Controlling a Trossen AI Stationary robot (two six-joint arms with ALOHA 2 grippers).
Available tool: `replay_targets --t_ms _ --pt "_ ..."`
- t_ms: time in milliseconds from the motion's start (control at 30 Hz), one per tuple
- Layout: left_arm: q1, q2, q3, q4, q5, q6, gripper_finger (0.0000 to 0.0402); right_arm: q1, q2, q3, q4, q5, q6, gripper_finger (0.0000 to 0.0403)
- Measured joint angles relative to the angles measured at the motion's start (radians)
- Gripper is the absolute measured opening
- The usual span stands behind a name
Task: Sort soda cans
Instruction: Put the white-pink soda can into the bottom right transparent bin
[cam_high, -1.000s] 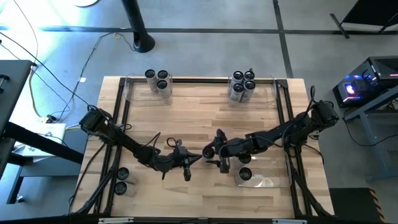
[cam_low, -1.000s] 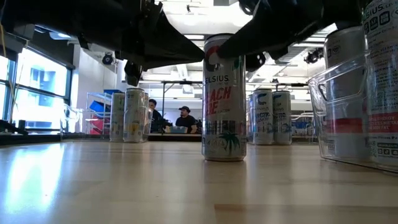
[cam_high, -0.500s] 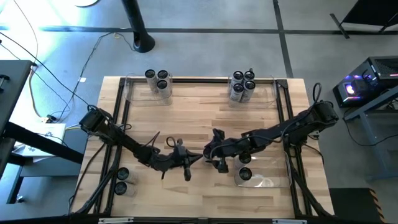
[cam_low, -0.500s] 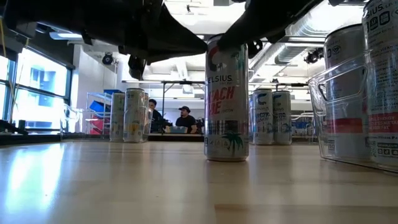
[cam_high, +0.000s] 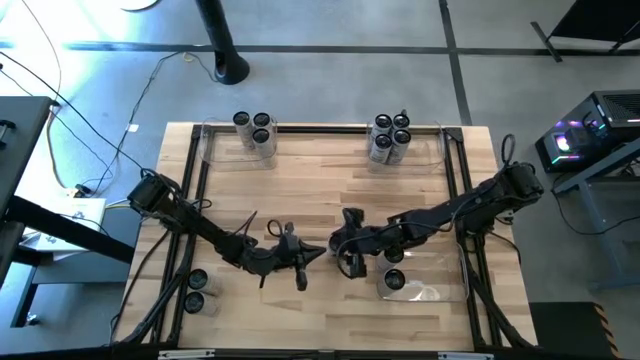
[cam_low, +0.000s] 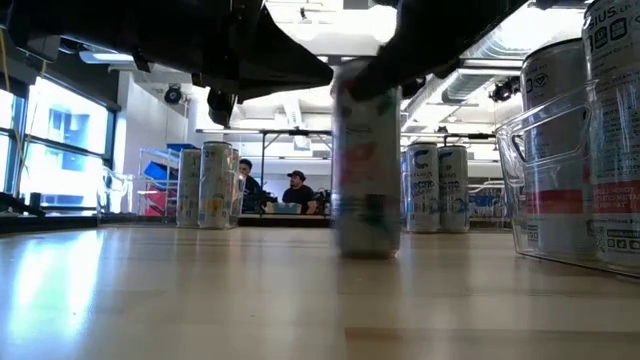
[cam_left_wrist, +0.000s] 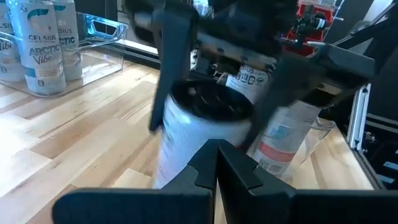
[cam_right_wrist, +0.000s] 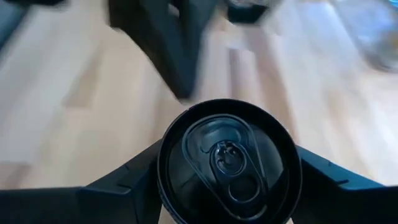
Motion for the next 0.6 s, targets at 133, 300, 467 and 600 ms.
replay_targets --t_ms 133,300,467,600 --pt "-0.018 0.000 0.000 -0.001 -0.002 0.010 0.0000 0.022 -0.114 0.041 -0.181 0.123 -0.016 0.0240" --pt "-0.029 0.000 0.000 -0.016 -0.002 0.012 0.0000 0.092 -0.355 0.154 -0.454 0.269 -0.021 0.0240" --pt "-0.029 0.000 0.000 -0.020 -0.003 0.010 0.0000 0.183 -0.554 0.299 -0.911 0.395 0.235 0.0240" --pt "-0.028 0.000 0.000 -0.020 -0.003 0.010 0.0000 0.282 -0.645 0.298 -1.249 0.397 0.563 0.0240"
